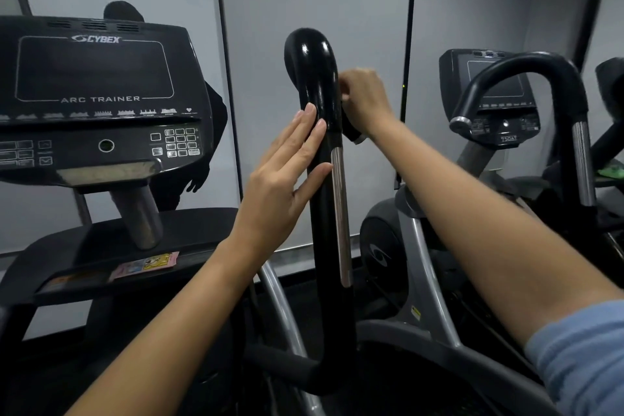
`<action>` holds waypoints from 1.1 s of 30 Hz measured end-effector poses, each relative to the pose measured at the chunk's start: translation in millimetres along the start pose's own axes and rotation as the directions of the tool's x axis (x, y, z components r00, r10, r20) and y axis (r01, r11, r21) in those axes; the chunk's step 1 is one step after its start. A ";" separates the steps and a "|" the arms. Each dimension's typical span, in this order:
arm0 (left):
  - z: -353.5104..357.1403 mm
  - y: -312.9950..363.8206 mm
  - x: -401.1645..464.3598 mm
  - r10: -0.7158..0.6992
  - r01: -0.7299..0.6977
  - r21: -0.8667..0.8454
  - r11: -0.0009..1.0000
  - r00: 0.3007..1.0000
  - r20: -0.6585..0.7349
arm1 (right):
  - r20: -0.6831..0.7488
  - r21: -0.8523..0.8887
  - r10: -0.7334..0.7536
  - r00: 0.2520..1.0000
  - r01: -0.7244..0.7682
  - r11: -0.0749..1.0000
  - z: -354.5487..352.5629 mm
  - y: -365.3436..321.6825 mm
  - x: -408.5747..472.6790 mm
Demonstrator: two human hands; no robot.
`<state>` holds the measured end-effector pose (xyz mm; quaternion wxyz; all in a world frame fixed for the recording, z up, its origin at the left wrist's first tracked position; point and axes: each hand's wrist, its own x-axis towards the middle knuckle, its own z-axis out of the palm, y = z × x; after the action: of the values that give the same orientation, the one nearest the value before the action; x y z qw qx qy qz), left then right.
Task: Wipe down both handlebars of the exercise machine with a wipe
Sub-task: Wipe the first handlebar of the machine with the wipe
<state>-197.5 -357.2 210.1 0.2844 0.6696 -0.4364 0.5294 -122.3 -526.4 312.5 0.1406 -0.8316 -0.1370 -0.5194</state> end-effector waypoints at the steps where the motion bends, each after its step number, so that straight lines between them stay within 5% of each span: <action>1: 0.5 -0.2 -0.2 0.000 0.000 -0.004 1.000 1.000 -0.004 | -0.073 -0.053 -0.120 0.990 0.117 0.992 5.0 -3.4 -7.3; 7: 2.5 -0.7 -0.1 -0.001 0.001 -0.027 1.000 1.000 -0.013 | -0.187 -0.135 -0.439 0.879 0.419 0.898 15.6 0.4 -26.5; 11: 3.7 -1.1 -0.6 -0.009 0.008 -0.030 1.000 1.000 -0.021 | -0.077 -0.261 -0.414 0.907 0.382 0.886 21.6 14.9 -38.4; 17: 3.1 0.6 -1.9 -0.011 0.011 -0.019 1.000 1.000 -0.014 | 0.095 -0.511 -0.500 0.861 0.473 0.718 28.1 38.0 -48.3; 27: 2.7 -1.4 -1.6 -0.003 0.003 -0.018 1.000 1.000 -0.010 | 0.060 -0.517 -0.502 0.863 0.457 0.724 26.4 55.0 -73.1; 33: 3.5 0.2 -2.0 -0.010 0.009 -0.018 1.000 1.000 -0.020 | -0.047 -0.229 -0.298 0.953 0.280 0.932 16.2 42.5 -70.5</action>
<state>-196.2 -359.7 207.2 0.2973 0.6637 -0.4349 0.5310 -122.8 -565.3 238.2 -0.0249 -0.7912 -0.1938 -0.5795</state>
